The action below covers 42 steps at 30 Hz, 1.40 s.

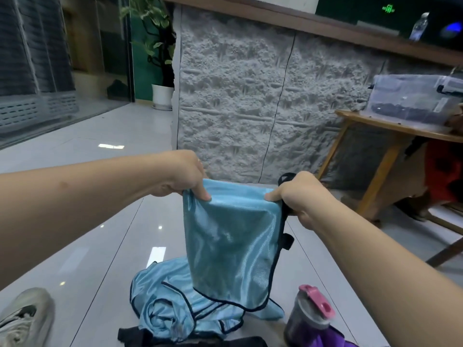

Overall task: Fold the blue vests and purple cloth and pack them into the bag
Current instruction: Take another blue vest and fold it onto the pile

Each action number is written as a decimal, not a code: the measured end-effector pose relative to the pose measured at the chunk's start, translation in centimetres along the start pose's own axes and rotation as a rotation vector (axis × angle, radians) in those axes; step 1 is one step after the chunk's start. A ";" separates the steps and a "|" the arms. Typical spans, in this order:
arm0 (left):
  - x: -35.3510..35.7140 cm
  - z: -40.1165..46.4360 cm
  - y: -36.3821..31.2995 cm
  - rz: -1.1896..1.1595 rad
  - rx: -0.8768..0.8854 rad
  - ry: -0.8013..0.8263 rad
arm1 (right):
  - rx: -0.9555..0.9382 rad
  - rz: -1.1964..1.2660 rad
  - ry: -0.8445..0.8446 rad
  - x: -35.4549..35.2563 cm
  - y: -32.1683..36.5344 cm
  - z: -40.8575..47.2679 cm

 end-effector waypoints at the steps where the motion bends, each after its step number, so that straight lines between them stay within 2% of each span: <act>1: 0.3 -0.2 -0.2 0.059 0.007 -0.002 | 0.004 -0.057 0.015 0.3 -0.1 -0.3; 5: 0.8 -0.6 -1.0 0.163 0.051 -0.072 | 0.100 -0.166 0.158 2.1 -2.3 -1.2; 12: 0.5 -0.4 -1.6 0.328 0.108 -0.112 | 0.120 0.012 0.122 2.0 -2.9 0.2; 15: 0.0 0.2 -1.6 0.415 0.133 -0.112 | 0.048 0.056 0.312 2.9 -1.7 0.2; 17: -0.6 0.4 -1.7 0.502 0.158 -0.119 | -0.031 -0.088 0.462 3.7 -1.0 -0.4; 19: -0.8 0.5 -1.8 0.621 0.192 -0.117 | -0.094 -0.264 0.521 4.0 -0.7 -1.1; 24: -0.4 0.4 -1.5 0.732 0.228 -0.086 | -0.317 -0.826 0.327 4.4 0.9 -1.4; 25: -0.5 0.2 -1.6 0.718 0.231 -0.085 | -0.349 -0.884 0.279 4.2 1.4 -1.5; 27: -1.2 0.1 -1.7 0.681 0.230 -0.074 | -0.361 -0.845 0.217 3.5 2.1 -1.2; 29: -2.1 0.3 -1.2 0.563 0.221 -0.049 | -0.331 -0.719 0.166 2.4 2.5 -0.8; 31: -2.6 0.6 -0.3 0.236 0.183 0.030 | -0.294 -0.561 0.177 1.8 2.8 -0.8; 35: -2.7 0.2 0.7 -0.435 0.085 0.168 | -0.224 -0.068 0.242 1.0 3.2 -0.6; 38: -2.2 -0.3 1.4 -0.661 0.004 0.226 | -0.171 0.201 0.307 1.0 3.0 -0.7; 42: -2.3 -1.1 0.9 -0.846 -0.068 0.158 | -0.113 0.342 0.280 1.2 3.0 -0.5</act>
Point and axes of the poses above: each hand's wrist, its own z-axis towards the middle knuckle, its own x-axis out of the palm, y = z × x, the point moved 9 cm from there along z, towards the middle knuckle, and after that the axes turned 5 degrees about -y, right-handed, at the moved point
